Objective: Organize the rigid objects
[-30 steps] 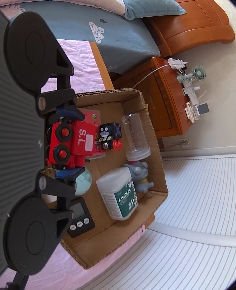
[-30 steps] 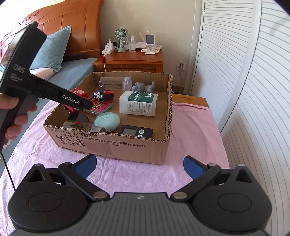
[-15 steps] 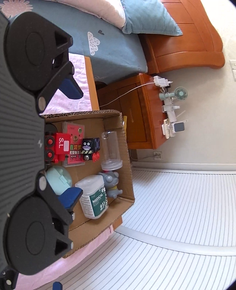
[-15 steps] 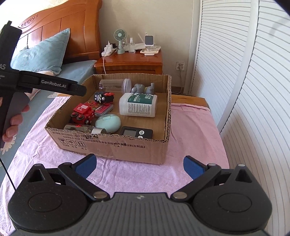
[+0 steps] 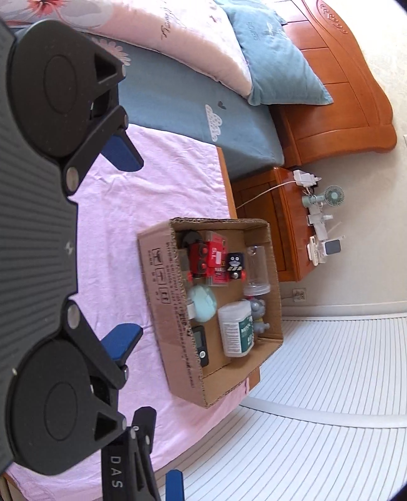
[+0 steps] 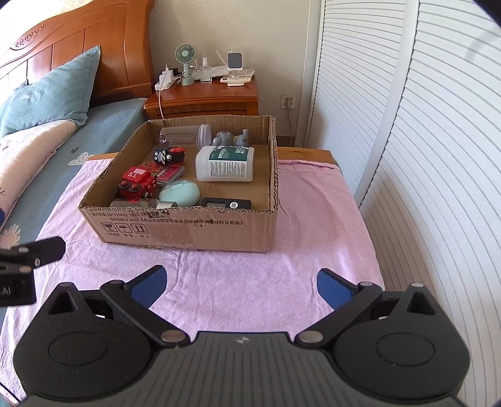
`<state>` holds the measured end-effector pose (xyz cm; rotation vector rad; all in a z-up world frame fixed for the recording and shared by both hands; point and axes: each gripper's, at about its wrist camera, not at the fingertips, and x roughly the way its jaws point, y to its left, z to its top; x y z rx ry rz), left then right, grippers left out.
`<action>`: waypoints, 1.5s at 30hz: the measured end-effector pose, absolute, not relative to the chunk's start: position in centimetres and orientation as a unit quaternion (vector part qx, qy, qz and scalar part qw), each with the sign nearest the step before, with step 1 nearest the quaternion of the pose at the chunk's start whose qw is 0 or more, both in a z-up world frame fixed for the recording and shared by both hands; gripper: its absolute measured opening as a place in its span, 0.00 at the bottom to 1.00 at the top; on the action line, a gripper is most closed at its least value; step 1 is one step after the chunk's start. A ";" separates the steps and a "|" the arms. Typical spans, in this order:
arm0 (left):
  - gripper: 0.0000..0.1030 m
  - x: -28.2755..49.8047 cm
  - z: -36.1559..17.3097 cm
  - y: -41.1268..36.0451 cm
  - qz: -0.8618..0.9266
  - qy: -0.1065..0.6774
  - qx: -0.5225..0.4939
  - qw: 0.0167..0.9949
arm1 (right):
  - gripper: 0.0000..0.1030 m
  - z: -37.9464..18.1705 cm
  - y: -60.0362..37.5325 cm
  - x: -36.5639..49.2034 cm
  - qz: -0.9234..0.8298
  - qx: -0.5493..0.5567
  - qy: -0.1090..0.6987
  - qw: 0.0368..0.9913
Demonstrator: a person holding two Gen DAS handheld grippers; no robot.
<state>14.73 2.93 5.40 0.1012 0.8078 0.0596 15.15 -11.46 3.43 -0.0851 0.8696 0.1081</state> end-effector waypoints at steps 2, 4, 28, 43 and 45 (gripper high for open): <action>0.99 13.6 5.4 2.7 0.039 0.386 0.041 0.921 | 1.00 3.7 -11.5 14.4 0.052 -0.038 0.418 0.906; 0.99 12.9 5.5 2.4 0.045 0.380 0.042 0.923 | 1.00 3.9 -11.5 13.8 0.052 -0.036 0.417 0.907; 0.99 11.8 6.1 2.5 0.053 0.387 0.003 0.921 | 1.00 5.7 -12.3 11.9 0.047 -0.019 0.398 0.916; 0.99 11.9 6.1 2.6 0.052 0.386 0.001 0.921 | 1.00 5.9 -12.3 11.7 0.047 -0.021 0.394 0.918; 0.99 11.9 6.1 2.6 0.051 0.386 0.001 0.921 | 1.00 5.9 -12.3 11.7 0.047 -0.021 0.394 0.917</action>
